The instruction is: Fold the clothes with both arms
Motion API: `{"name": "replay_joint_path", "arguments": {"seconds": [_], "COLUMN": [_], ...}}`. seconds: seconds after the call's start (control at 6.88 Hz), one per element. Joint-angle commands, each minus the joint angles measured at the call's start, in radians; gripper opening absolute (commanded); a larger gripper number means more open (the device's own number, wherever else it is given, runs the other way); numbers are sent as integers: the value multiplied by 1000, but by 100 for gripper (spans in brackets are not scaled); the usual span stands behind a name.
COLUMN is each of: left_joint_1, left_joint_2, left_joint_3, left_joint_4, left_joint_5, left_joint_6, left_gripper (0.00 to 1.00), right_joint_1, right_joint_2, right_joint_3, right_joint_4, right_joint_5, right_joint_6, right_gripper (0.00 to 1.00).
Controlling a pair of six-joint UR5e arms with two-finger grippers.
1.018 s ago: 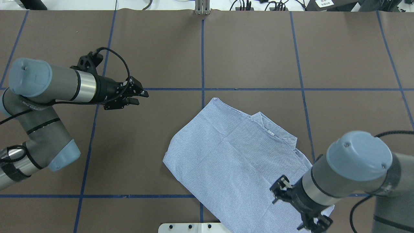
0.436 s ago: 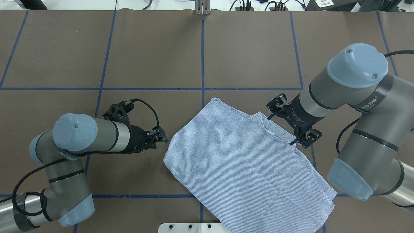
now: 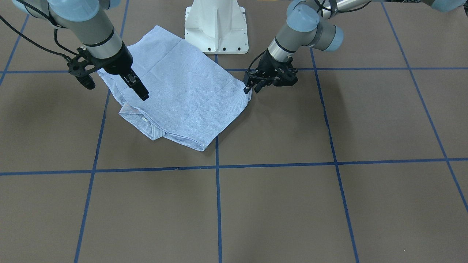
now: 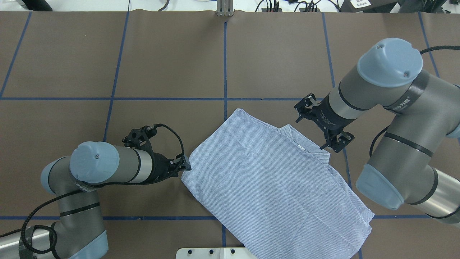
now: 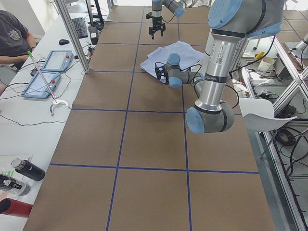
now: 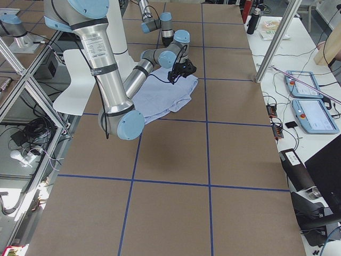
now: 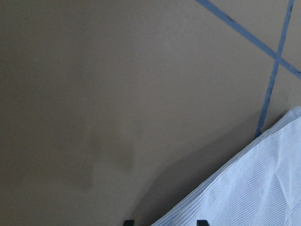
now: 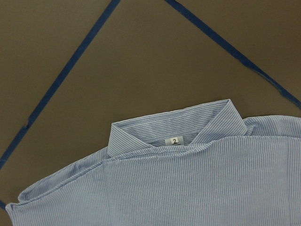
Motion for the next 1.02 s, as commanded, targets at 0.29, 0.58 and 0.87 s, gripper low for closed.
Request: {"name": "replay_joint_path", "arguments": {"seconds": [0.29, 0.58, 0.87], "left_joint_1": [3, -56, -161], "left_joint_2": [8, 6, -21], "left_joint_3": [-3, -5, 11], "left_joint_4": [1, 20, 77], "left_joint_5": [4, -1, -7], "left_joint_6": [1, 39, 210], "left_gripper": [0, 0, 0], "right_joint_1": [-1, 0, 0], "right_joint_2": [2, 0, 0], "right_joint_3": [-3, -2, -2], "right_joint_4": [-2, -4, -4], "right_joint_5": [3, 5, 6], "right_joint_6": [-1, -1, -1], "right_gripper": [100, 100, 100]}}
